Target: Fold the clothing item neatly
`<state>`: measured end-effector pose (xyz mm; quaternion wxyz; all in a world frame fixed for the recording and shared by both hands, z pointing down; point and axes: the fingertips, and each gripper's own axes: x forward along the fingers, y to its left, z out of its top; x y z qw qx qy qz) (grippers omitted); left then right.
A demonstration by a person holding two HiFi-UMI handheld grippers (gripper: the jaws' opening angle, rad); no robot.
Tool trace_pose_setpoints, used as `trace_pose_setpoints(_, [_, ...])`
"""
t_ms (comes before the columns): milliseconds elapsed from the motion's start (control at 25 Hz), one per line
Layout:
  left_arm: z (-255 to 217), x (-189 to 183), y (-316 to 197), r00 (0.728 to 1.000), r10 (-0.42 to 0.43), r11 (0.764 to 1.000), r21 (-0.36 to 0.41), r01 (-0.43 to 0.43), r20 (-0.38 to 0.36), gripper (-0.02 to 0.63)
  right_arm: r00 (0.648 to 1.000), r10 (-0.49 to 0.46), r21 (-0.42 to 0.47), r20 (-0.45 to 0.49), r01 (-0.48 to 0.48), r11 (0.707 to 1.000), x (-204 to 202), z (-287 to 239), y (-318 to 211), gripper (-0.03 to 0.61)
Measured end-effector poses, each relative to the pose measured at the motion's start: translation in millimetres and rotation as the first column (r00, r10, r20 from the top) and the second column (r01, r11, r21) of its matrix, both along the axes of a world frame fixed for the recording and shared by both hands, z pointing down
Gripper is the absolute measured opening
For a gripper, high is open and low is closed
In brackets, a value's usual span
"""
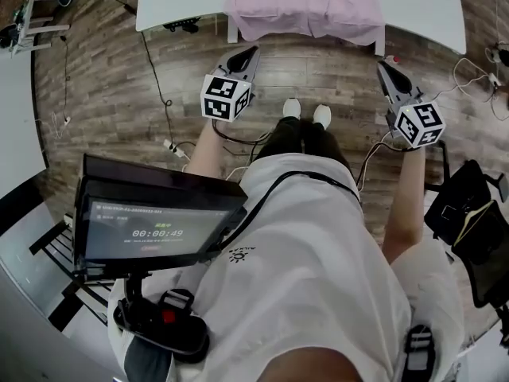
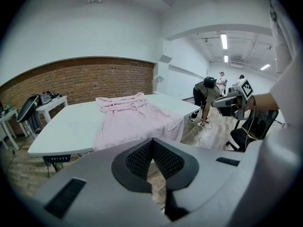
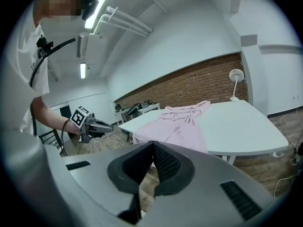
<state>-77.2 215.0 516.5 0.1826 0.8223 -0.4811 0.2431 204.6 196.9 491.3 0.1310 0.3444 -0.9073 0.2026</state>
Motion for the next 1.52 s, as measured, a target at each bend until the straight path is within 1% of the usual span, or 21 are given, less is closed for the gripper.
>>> trace_pose_setpoints(120, [4, -7, 0, 1.0, -0.017, 1.0, -0.001, 0.017, -0.001, 0.003, 0.999, 0.021, 0.009, -0.031, -0.02, 1.0, 10, 1, 1, 0.003])
trace_pose_setpoints(240, [7, -17, 1, 1.0, -0.03, 0.999, -0.015, 0.03, -0.001, 0.003, 0.995, 0.06, 0.022, -0.075, -0.058, 0.998, 28, -2, 3, 0.003])
trace_pose_setpoints(360, [17, -39, 1, 0.998, -0.043, 0.999, -0.031, 0.045, 0.044, 0.003, 0.987, 0.103, 0.039, -0.127, -0.099, 0.994, 41, 0, 3, 0.003])
trace_pose_setpoints(440, [40, -58, -11, 0.996, -0.047, 0.997, -0.051, 0.051, 0.077, 0.003, 0.98, 0.124, 0.043, -0.156, -0.118, 0.992, 44, 17, -8, 0.003])
trace_pose_setpoints(560, [87, -76, -34, 0.995, -0.049, 0.994, -0.089, 0.056, 0.085, 0.005, 0.972, 0.138, 0.039, -0.19, -0.133, 0.99, 46, 57, -27, 0.005])
trace_pose_setpoints(640, [106, -84, -42, 0.994, -0.048, 0.994, -0.097, 0.057, 0.095, 0.005, 0.968, 0.141, 0.045, -0.206, -0.134, 0.99, 45, 76, -35, 0.005])
trace_pose_setpoints(680, [114, -88, -45, 0.994, -0.045, 0.994, -0.099, 0.055, 0.103, 0.014, 0.967, 0.14, 0.049, -0.212, -0.132, 0.99, 43, 84, -38, 0.005])
trace_pose_setpoints(760, [130, -92, -50, 0.992, -0.038, 0.993, -0.107, 0.051, 0.119, 0.063, 0.965, 0.131, 0.056, -0.227, -0.121, 0.991, 40, 99, -43, 0.005])
trace_pose_setpoints(840, [147, -96, -55, 0.991, -0.039, 0.992, -0.114, 0.054, 0.131, 0.083, 0.96, 0.118, 0.058, -0.253, -0.106, 0.993, 38, 117, -49, 0.006])
trace_pose_setpoints(880, [155, -99, -58, 0.99, -0.043, 0.992, -0.112, 0.059, 0.137, 0.094, 0.957, 0.111, 0.058, -0.267, -0.099, 0.993, 38, 126, -52, 0.014])
trace_pose_setpoints(960, [169, -107, -64, 0.987, -0.058, 0.992, -0.103, 0.074, 0.152, 0.129, 0.951, 0.101, 0.056, -0.292, -0.088, 0.995, 37, 145, -58, 0.055])
trace_pose_setpoints(1120, [194, -119, -74, 0.983, -0.074, 0.991, -0.101, 0.092, 0.167, 0.163, 0.941, 0.096, 0.043, -0.324, -0.087, 0.995, 44, 177, -69, 0.108])
trace_pose_setpoints(1400, [227, -131, -76, 0.981, -0.036, 0.989, -0.134, 0.062, 0.192, 0.163, 0.926, 0.089, -0.019, -0.367, -0.103, 0.995, 60, 231, -80, 0.193])
trace_pose_setpoints(1520, [236, -131, -77, 0.982, -0.014, 0.989, -0.14, 0.041, 0.189, 0.163, 0.932, 0.085, -0.037, -0.353, -0.104, 0.994, 64, 247, -91, 0.203])
